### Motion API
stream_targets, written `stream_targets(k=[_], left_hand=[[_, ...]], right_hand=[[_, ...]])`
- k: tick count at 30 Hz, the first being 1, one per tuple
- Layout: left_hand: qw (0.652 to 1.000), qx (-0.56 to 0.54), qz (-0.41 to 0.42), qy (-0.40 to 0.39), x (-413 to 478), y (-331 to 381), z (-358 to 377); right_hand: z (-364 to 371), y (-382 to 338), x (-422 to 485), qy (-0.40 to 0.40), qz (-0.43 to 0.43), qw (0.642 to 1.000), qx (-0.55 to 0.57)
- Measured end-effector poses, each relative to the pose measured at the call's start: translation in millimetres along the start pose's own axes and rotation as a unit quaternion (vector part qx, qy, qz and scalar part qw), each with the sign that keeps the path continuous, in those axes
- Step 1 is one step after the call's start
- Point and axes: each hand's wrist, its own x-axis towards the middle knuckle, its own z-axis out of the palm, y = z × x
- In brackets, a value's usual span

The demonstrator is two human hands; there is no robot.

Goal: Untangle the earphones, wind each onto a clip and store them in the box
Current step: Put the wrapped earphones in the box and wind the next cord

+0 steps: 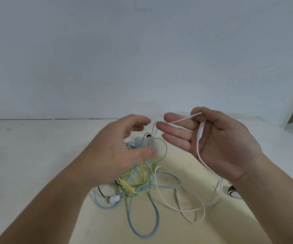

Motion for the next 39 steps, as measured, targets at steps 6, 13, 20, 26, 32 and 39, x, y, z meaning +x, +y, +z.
stream_targets(k=[6,13,20,26,32,39], left_hand=[[0.983,0.176,-0.046,0.016,2.3,-18.9,15.0],[0.977,0.135,-0.157,0.055,4.5,-34.3,-9.8],[0.98,0.031,-0.176,0.085,5.4,-36.6,-17.6],[0.976,0.026,-0.196,0.092,7.4,-39.8,-17.4],[0.976,0.097,-0.185,0.063,4.4,-35.5,-23.7],[0.974,0.14,-0.169,-0.055,-2.8,-34.1,-25.8]], right_hand=[[-3.8,-5.4,-1.7,-0.025,-0.045,0.993,0.104],[-12.7,-22.4,-2.4,0.155,-0.122,0.969,0.148],[-28.0,-11.1,3.9,0.213,0.009,0.905,-0.368],[-23.0,-2.0,-6.2,0.054,0.135,0.773,-0.617],[-24.7,-9.4,-6.2,0.022,0.1,0.864,-0.493],[-24.9,-8.8,5.3,0.166,-0.016,0.946,-0.278]])
